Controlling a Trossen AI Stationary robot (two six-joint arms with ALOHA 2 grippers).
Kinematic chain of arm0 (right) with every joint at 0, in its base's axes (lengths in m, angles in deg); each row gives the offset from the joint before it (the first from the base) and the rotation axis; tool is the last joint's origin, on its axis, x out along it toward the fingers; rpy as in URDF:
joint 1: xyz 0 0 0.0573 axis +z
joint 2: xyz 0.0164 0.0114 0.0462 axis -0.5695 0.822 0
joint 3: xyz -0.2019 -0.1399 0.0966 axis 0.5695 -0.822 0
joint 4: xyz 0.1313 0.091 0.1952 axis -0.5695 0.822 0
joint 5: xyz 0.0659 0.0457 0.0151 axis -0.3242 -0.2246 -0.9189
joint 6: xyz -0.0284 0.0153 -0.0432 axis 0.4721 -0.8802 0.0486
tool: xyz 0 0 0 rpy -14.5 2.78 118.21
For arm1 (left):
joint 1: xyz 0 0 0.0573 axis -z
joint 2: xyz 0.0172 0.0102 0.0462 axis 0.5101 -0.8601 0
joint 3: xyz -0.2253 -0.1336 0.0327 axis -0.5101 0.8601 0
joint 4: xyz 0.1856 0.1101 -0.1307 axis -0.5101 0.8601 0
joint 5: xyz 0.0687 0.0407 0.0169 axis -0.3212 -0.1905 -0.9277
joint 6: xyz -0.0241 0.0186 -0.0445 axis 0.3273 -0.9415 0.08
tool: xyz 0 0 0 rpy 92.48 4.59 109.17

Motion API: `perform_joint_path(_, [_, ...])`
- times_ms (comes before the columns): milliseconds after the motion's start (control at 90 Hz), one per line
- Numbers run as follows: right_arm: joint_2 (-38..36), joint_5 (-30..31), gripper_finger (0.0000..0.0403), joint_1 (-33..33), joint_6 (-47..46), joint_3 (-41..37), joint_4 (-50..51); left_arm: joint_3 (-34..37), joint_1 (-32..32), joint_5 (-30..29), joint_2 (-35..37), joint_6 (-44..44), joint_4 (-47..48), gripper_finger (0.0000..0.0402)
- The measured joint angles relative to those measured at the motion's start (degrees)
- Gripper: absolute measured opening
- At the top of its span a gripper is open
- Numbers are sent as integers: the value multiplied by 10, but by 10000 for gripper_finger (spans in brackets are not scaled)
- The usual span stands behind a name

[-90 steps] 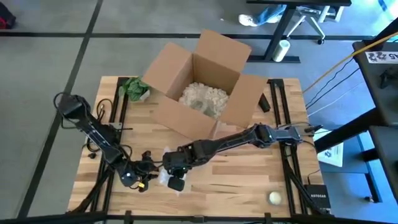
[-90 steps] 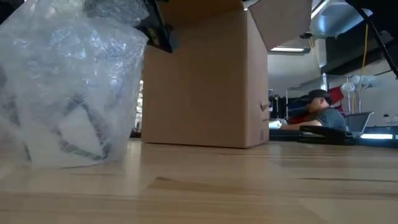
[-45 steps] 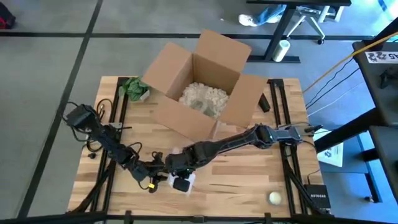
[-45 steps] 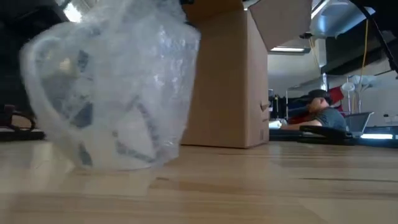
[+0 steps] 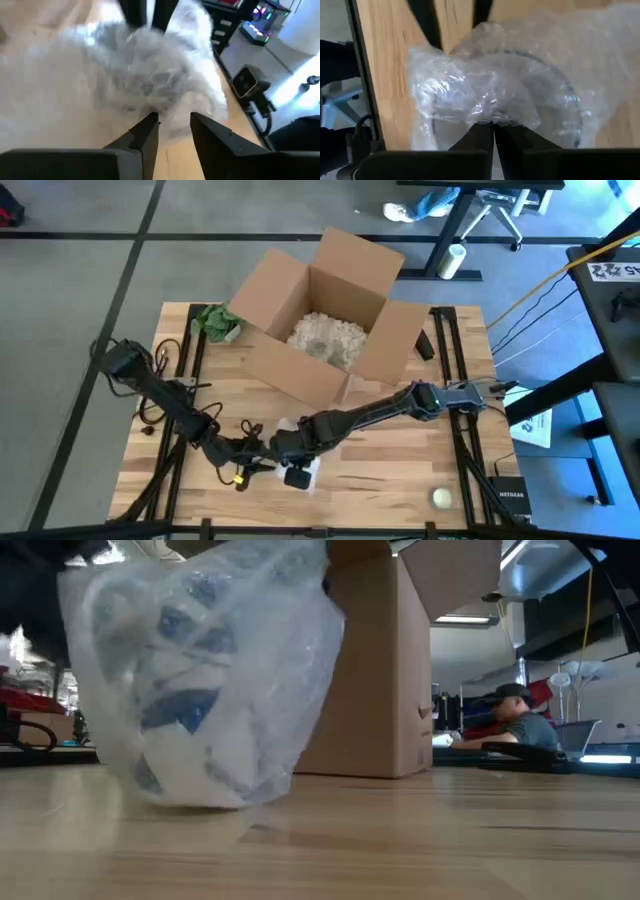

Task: Wrap mug
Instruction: Wrap the blue mug with the bubble wrap

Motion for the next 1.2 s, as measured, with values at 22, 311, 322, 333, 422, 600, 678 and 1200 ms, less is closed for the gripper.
perform_joint_path(22, [0, 1, 0, 0, 0, 0, 0, 0, 4, -7, 10, -1, 9, 100])
perform_joint_path(311, [1, 2, 0, -1, 0, 0, -10, -1, 37, -55, 93, 49, 169, 100])
perform_joint_path(322, [1, 2, 0, -1, 0, 0, -10, -1, 38, -55, 94, 51, 171, 100])
perform_joint_path(333, [1, 2, 0, -1, 0, 0, -10, -1, 40, -55, 94, 55, 171, 100])
perform_joint_path(422, [1, 2, 0, -1, 0, -1, -10, -1, 48, -55, 94, 37, 142, 100])
perform_joint_path(600, [1, 5, 0, -1, 2, -1, -11, -1, 42, -64, 94, -46, 62, 100])
perform_joint_path(678, [1, 5, 0, -1, 2, -1, -18, -3, 32, -64, 94, -51, 60, 100])
perform_joint_path(1200, [1, -1, 0, -1, 1, -1, -33, -16, -26, 17, 52, -13, 58, 64])
